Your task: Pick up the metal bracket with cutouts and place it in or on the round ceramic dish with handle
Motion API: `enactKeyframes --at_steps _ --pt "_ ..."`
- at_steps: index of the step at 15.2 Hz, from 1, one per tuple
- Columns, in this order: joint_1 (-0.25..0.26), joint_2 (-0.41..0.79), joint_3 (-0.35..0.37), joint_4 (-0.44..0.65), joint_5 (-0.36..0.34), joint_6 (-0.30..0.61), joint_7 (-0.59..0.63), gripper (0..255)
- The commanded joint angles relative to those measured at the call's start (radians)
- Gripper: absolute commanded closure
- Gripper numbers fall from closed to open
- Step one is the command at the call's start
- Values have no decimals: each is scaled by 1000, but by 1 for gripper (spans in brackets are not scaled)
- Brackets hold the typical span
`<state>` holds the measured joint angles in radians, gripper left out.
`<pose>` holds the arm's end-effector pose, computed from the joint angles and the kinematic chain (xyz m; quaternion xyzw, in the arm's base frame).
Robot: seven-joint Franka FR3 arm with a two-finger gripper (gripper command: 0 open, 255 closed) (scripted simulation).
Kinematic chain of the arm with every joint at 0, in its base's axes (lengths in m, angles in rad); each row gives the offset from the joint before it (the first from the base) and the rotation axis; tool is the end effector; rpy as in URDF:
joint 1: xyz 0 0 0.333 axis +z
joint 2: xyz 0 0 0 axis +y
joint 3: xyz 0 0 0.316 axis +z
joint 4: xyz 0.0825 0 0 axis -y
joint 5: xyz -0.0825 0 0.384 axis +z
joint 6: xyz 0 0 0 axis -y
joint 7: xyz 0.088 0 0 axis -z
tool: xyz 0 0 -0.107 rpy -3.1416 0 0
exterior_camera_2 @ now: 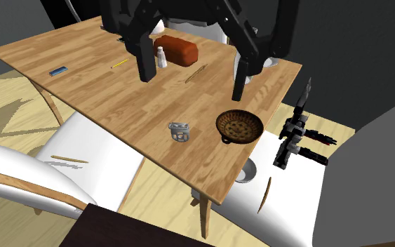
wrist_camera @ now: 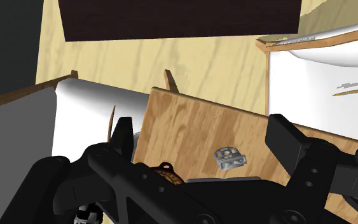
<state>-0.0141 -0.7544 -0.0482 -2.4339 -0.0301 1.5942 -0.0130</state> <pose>0.3122 -0.0256 0.5457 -0.9989 0.0164 0.0428 0.0028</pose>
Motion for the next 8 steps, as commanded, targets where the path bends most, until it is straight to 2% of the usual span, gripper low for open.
enactKeyframes --at_steps 1,8 --pt "0 0 0 0 0 0 0 0" --pt "23 142 53 -99 39 263 80 0"
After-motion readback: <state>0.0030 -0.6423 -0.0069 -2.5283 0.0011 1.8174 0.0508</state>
